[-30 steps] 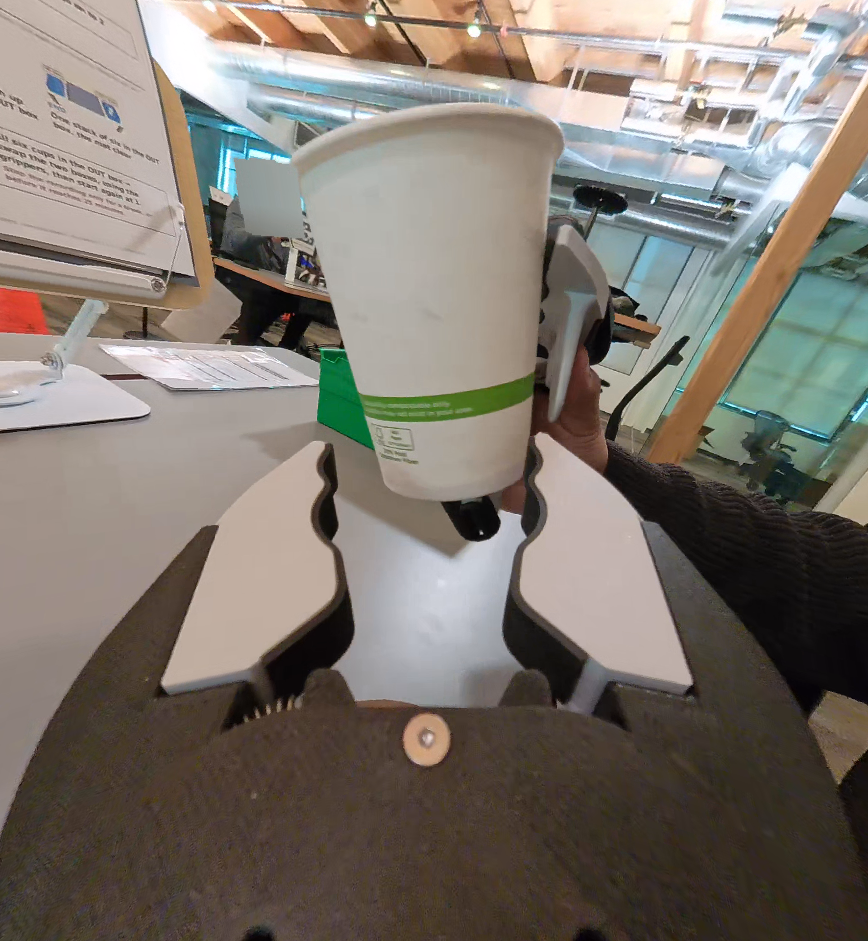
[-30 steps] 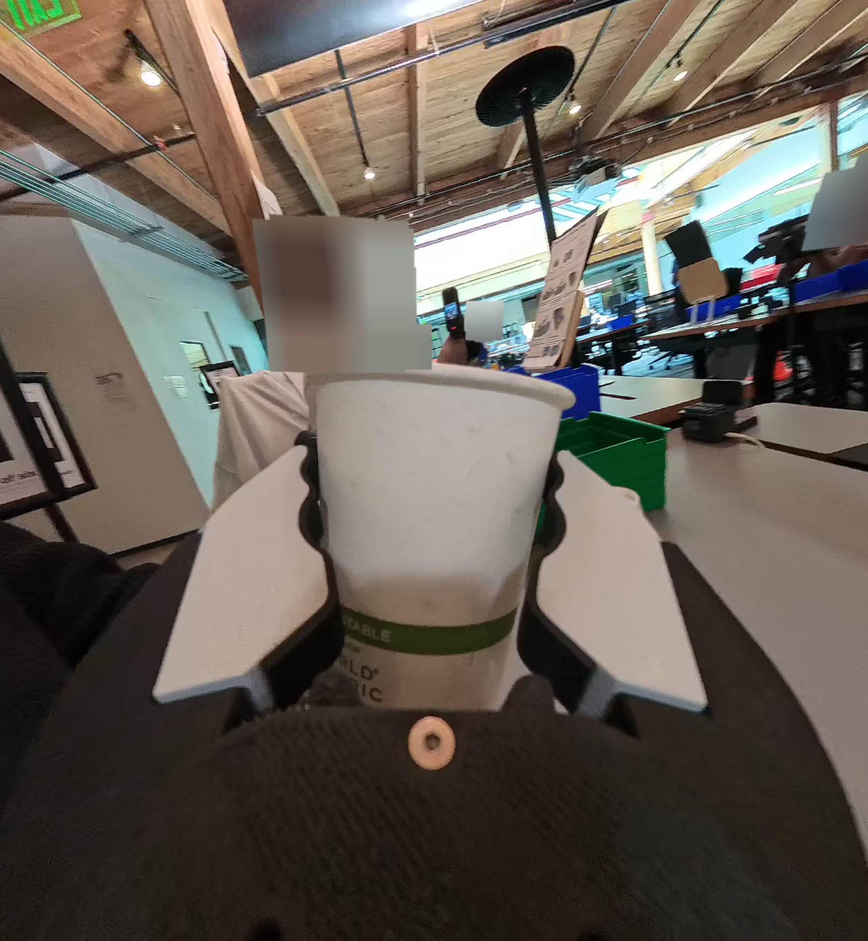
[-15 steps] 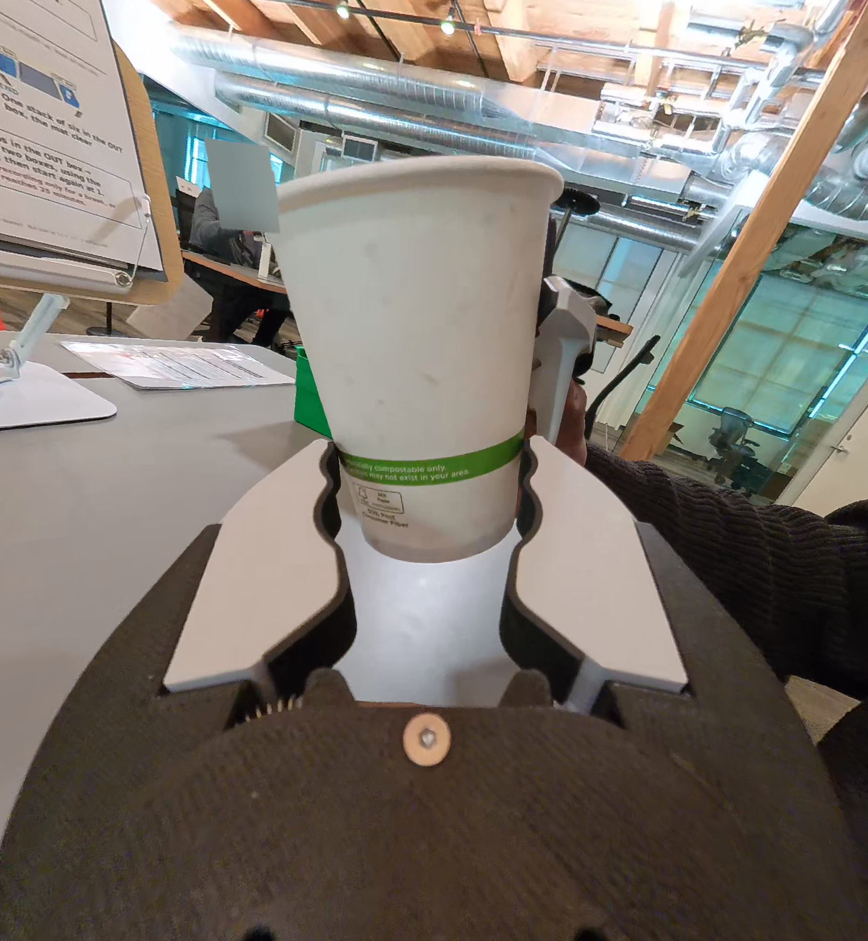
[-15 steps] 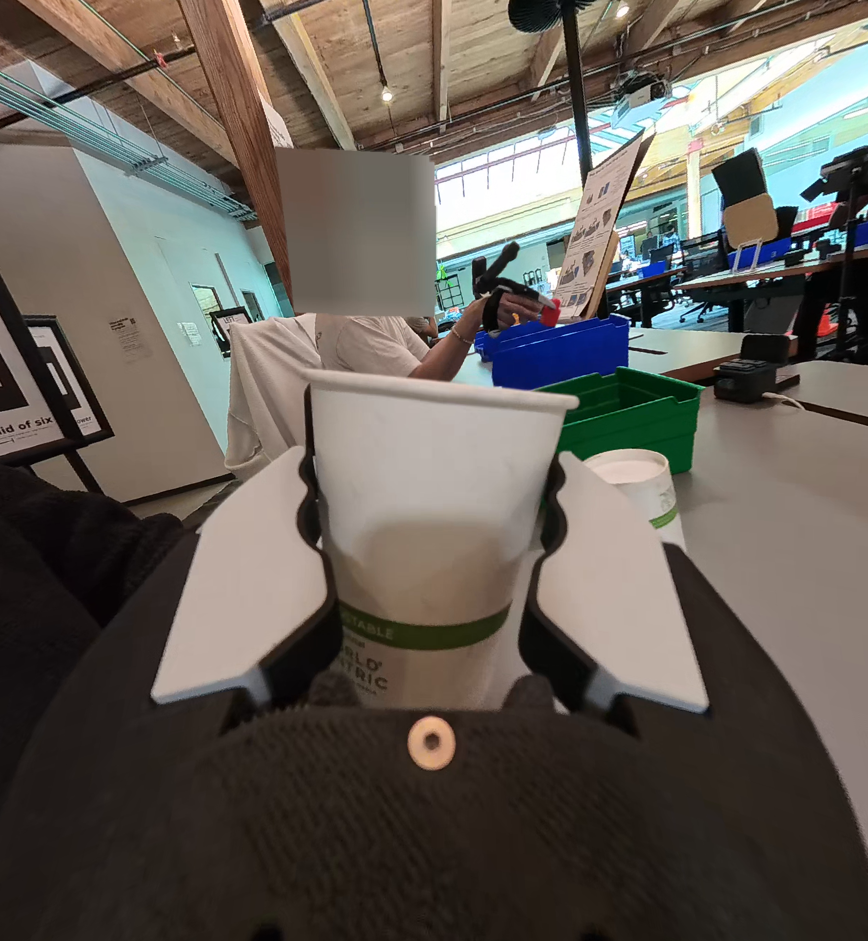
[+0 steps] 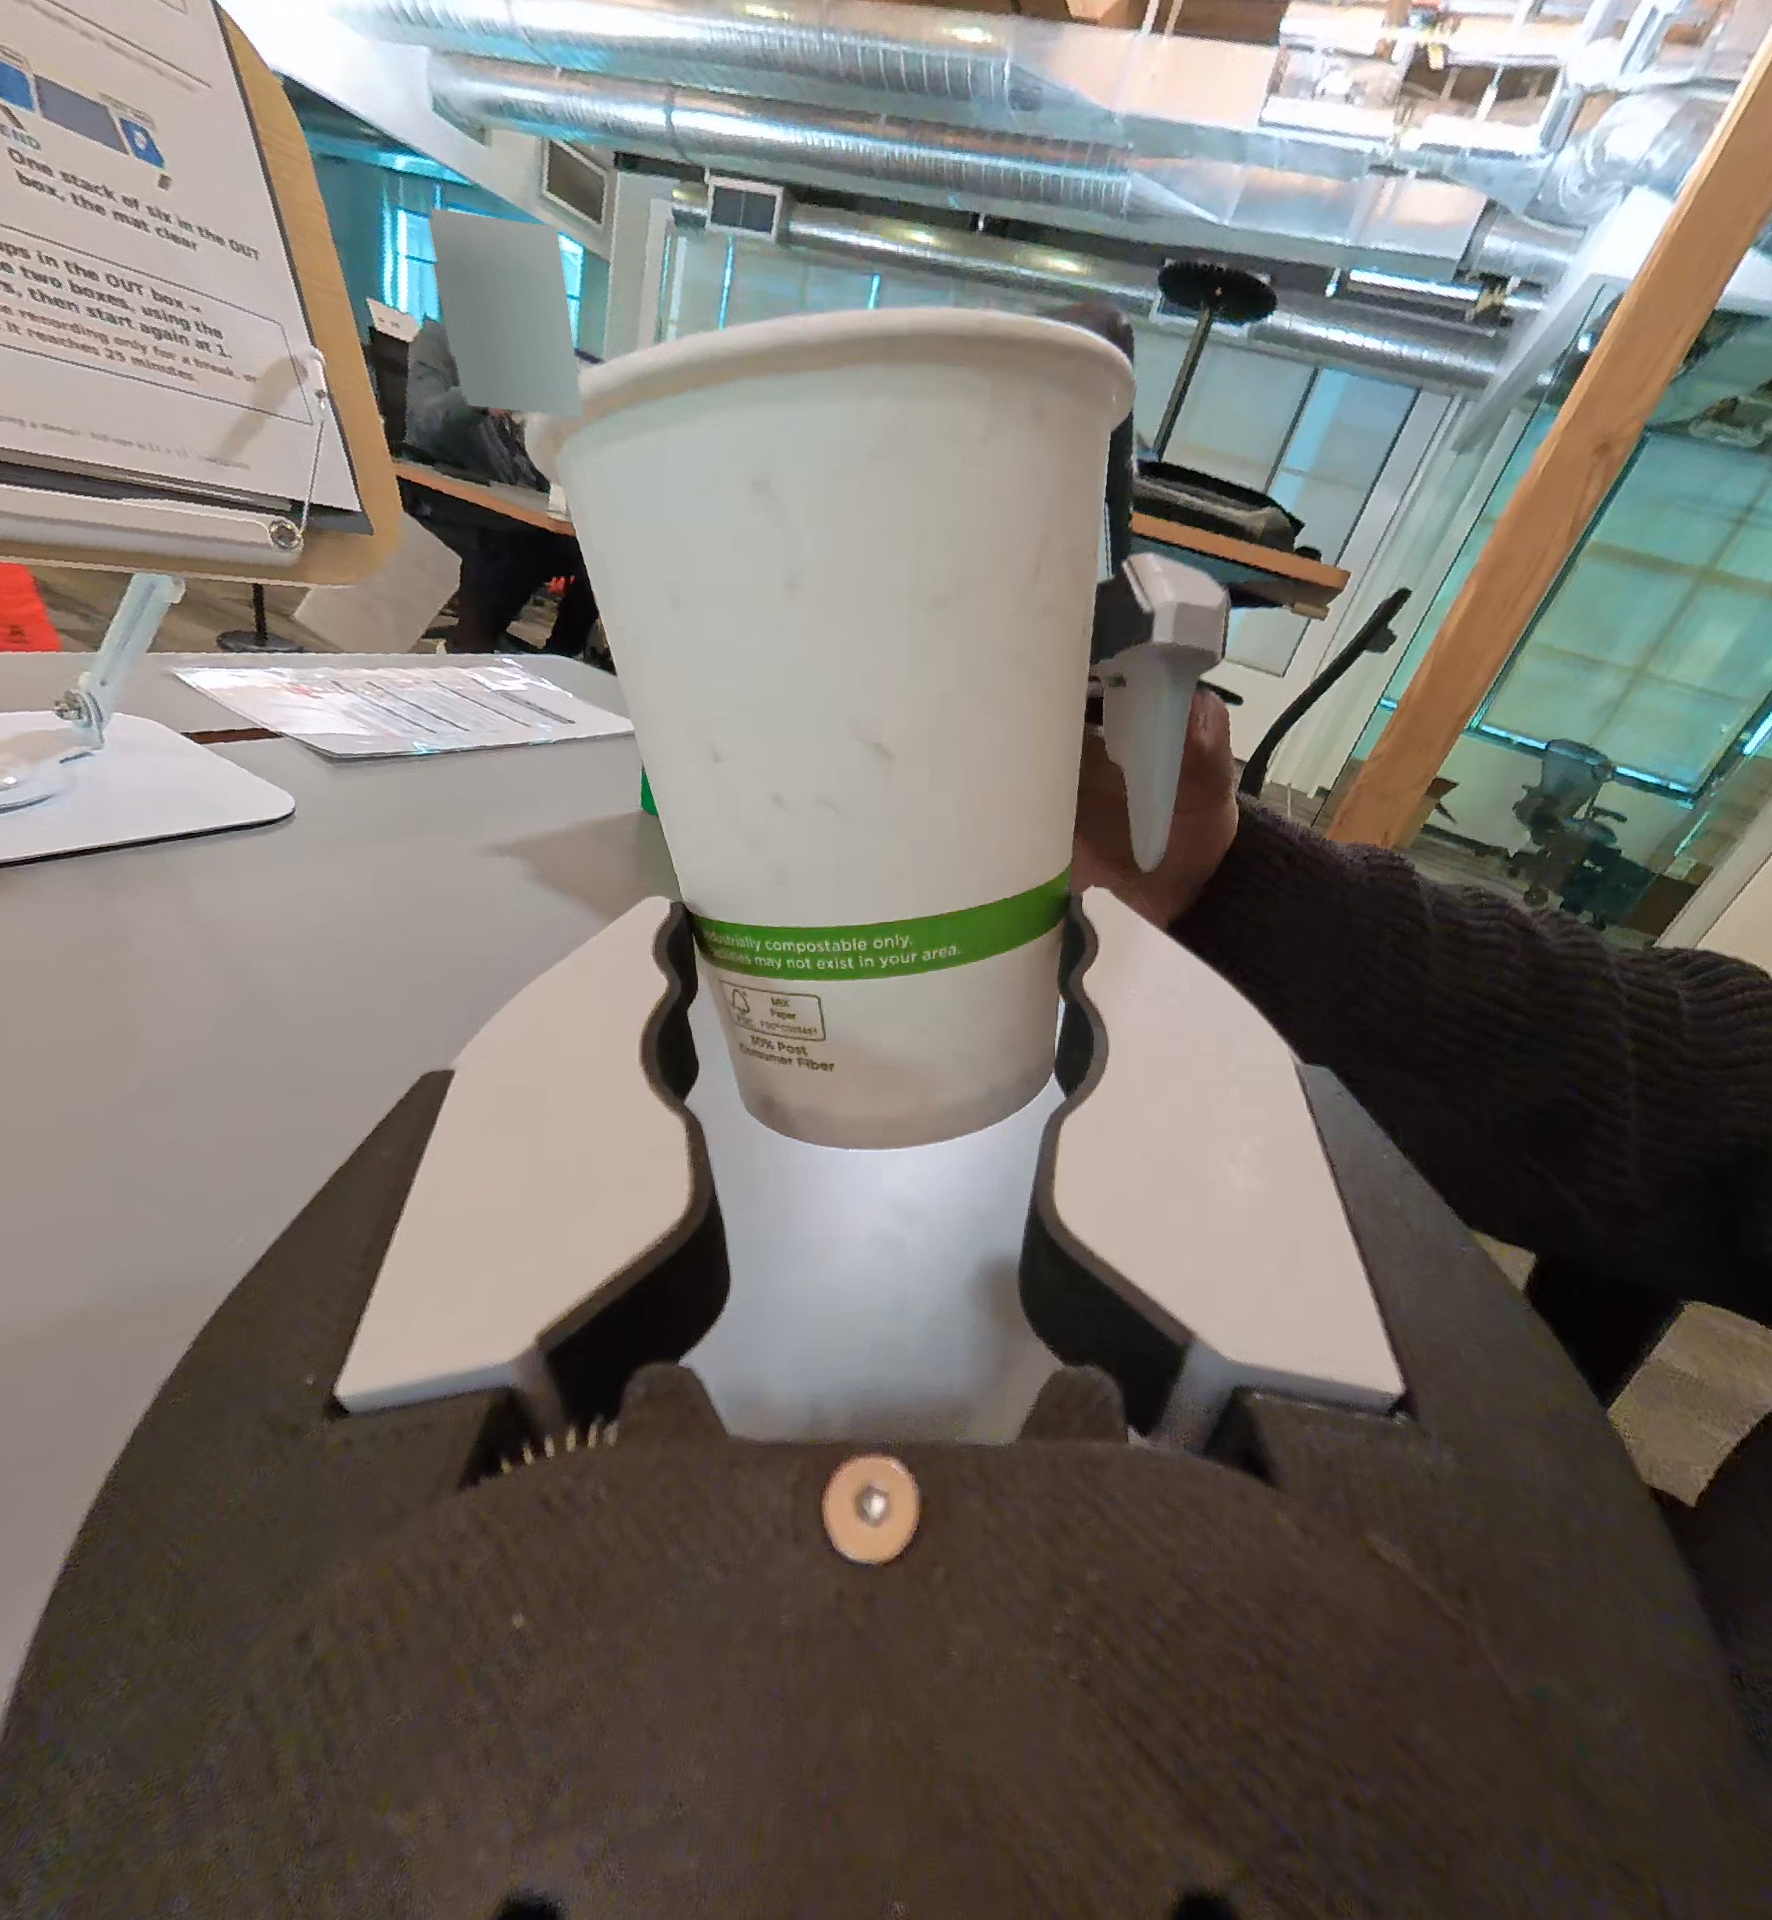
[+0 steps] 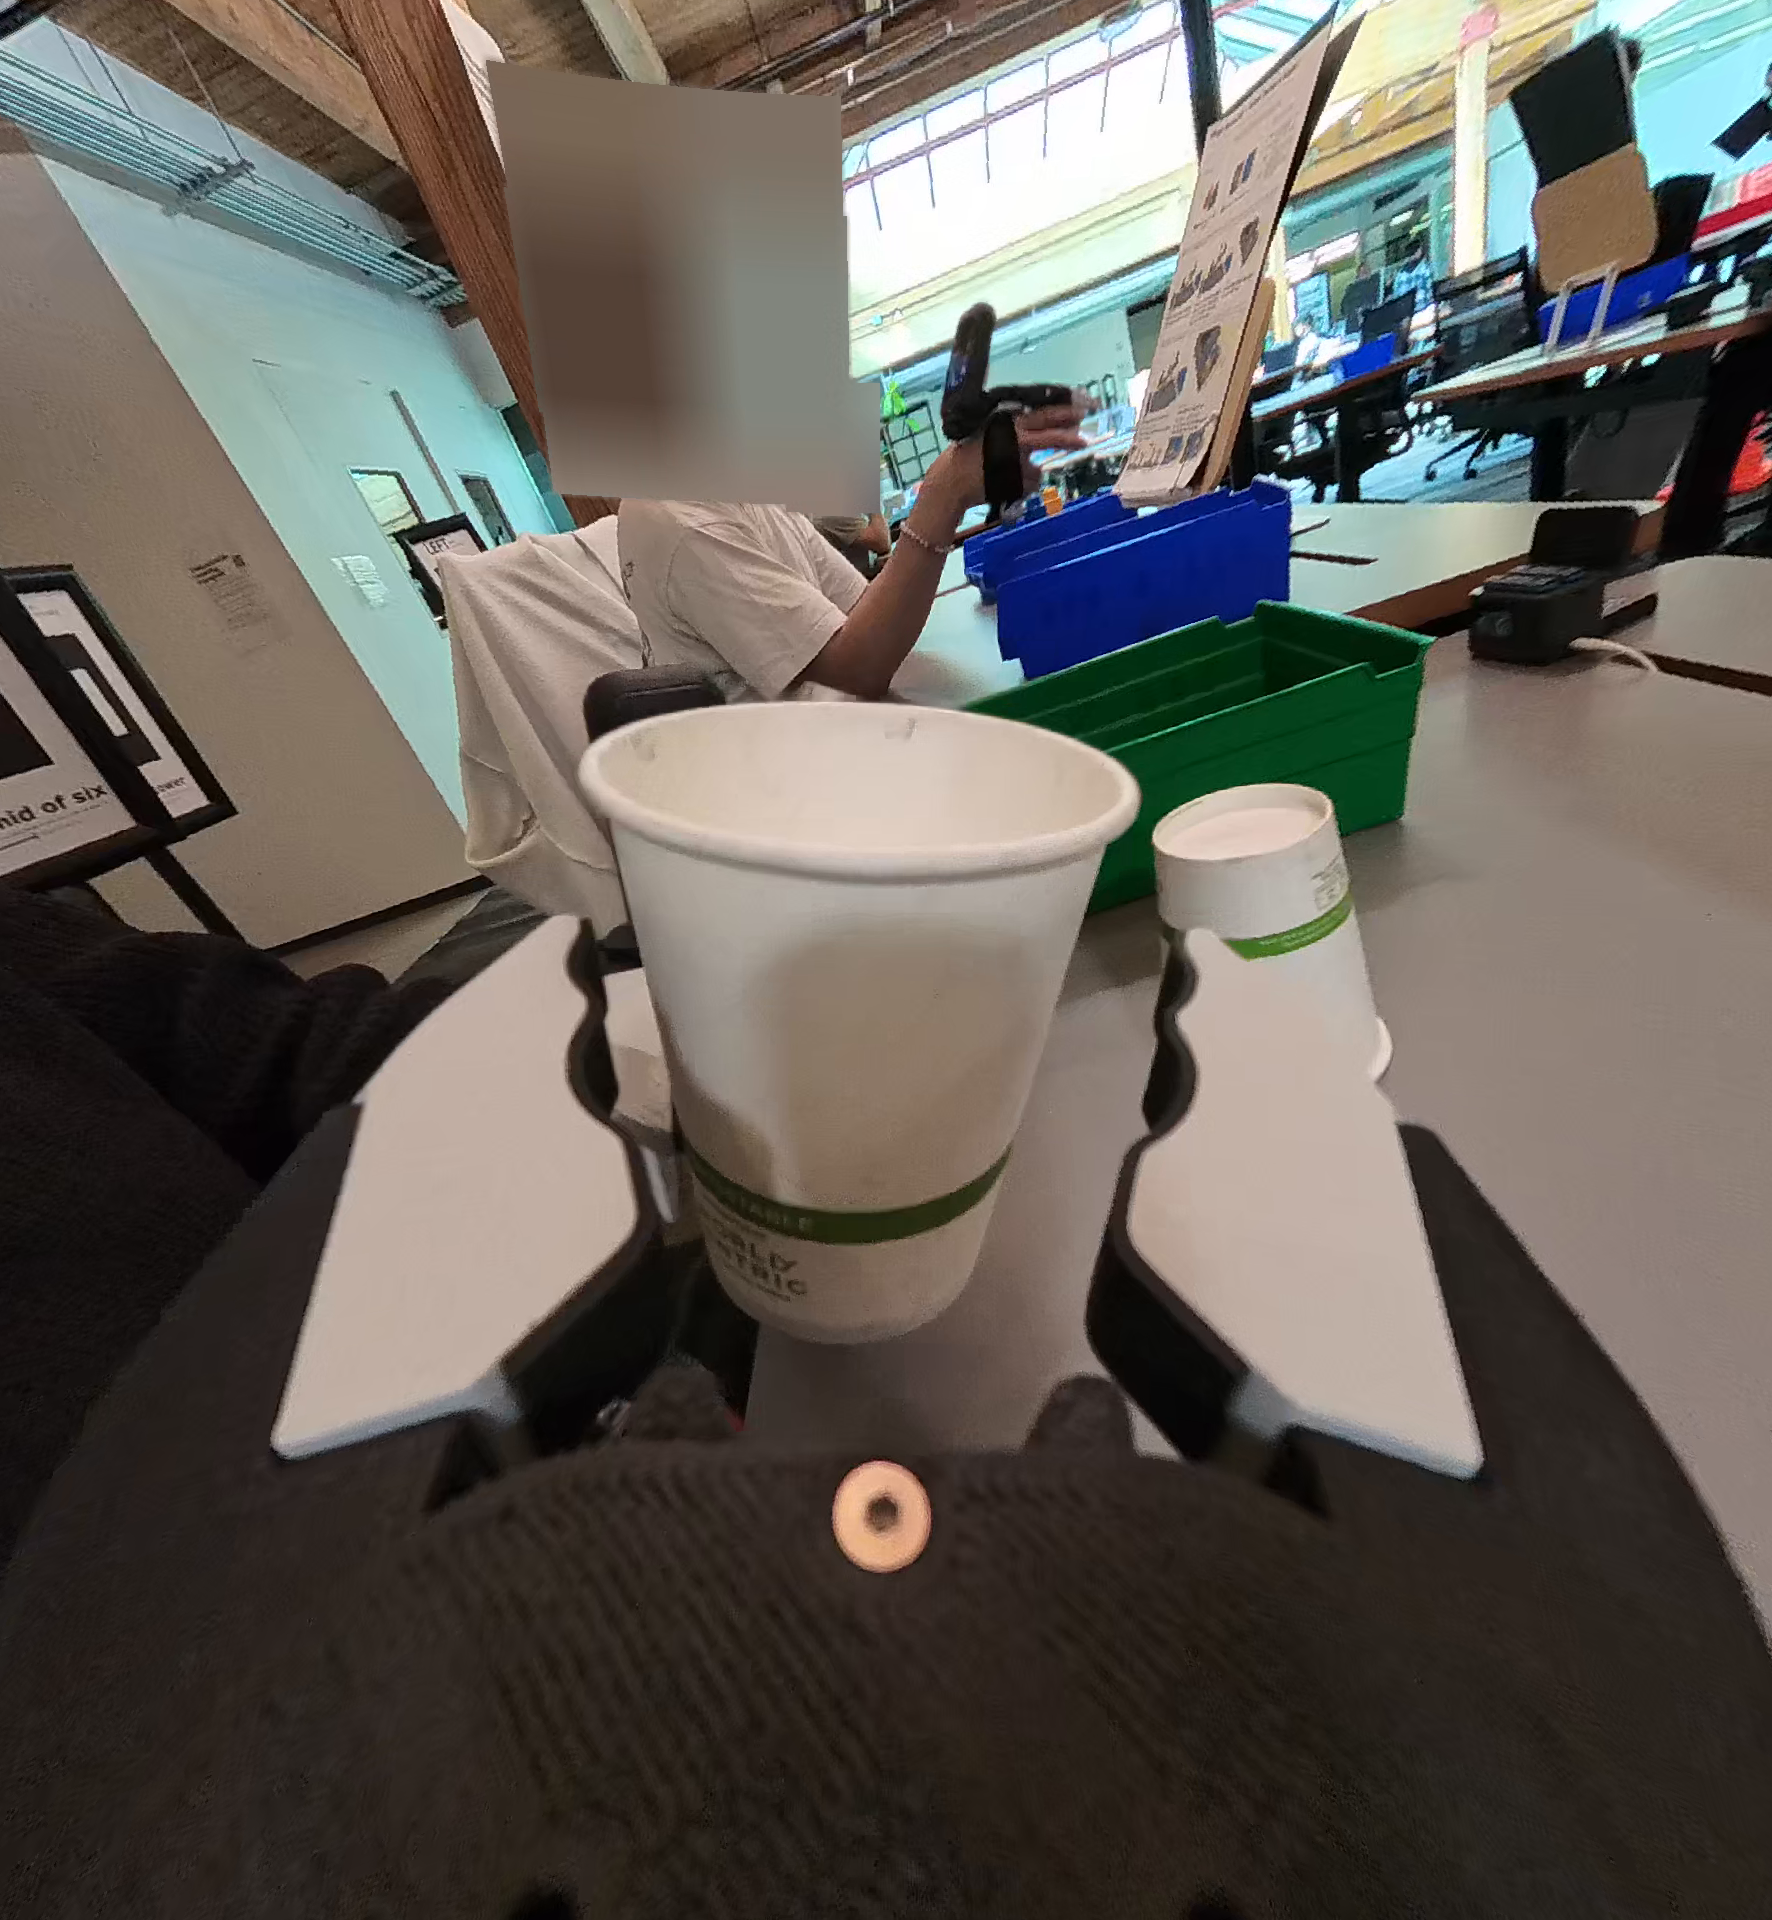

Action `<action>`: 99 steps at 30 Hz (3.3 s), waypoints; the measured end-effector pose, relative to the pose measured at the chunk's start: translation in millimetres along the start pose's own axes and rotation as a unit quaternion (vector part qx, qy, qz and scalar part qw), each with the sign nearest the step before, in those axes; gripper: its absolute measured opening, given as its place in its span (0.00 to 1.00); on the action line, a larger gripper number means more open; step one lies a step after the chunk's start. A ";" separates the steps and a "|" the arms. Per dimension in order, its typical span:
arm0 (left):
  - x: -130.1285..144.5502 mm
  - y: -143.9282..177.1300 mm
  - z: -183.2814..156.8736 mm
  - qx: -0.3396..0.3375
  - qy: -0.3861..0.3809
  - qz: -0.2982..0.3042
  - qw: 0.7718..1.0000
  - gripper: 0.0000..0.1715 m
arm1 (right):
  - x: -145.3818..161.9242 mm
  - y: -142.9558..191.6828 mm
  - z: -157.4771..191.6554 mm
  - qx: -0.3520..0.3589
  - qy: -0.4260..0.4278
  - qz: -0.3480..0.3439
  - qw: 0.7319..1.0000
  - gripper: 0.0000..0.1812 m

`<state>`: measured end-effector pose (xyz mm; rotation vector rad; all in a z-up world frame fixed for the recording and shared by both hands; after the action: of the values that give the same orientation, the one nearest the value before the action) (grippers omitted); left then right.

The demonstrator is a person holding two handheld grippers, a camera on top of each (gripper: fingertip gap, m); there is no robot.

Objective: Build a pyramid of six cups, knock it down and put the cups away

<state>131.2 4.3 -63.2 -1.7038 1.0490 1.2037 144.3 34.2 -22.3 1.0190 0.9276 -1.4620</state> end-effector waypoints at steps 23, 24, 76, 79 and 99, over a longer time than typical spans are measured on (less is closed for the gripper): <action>7.5 2.8 10.4 -0.036 -0.028 0.021 0.999 0.39 | -64.2 59.1 -32.2 0.128 0.073 -0.074 0.986 0.49; 7.5 2.9 11.3 -0.037 -0.026 0.020 0.999 0.39 | -81.1 77.5 -38.5 0.156 0.085 -0.106 0.978 0.49; 29.0 -24.8 5.9 -0.014 -0.034 0.064 0.997 0.38 | -156.8 362.0 -73.8 0.712 0.305 -0.123 0.620 0.00; 31.1 -32.6 2.8 0.000 -0.035 0.068 0.997 0.38 | -158.0 346.9 -64.4 0.734 0.285 -0.097 0.609 0.00; 31.7 -42.7 4.8 0.012 -0.026 0.068 0.997 0.38 | -102.9 311.6 -94.7 0.769 0.184 0.010 0.612 0.00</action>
<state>175.9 18.0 -89.0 -1.5952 1.1573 1.3091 469.7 118.9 37.5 2.5975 -0.4592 -1.9398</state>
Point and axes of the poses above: each gripper's, where its closed fingertips meet, y back along the fingers, x out of its underside, z = x × y across the jaws, the point moved 1 cm from there along y, back along the fingers, and after that the axes turned 9 degrees about x, right-handed, at the moved point
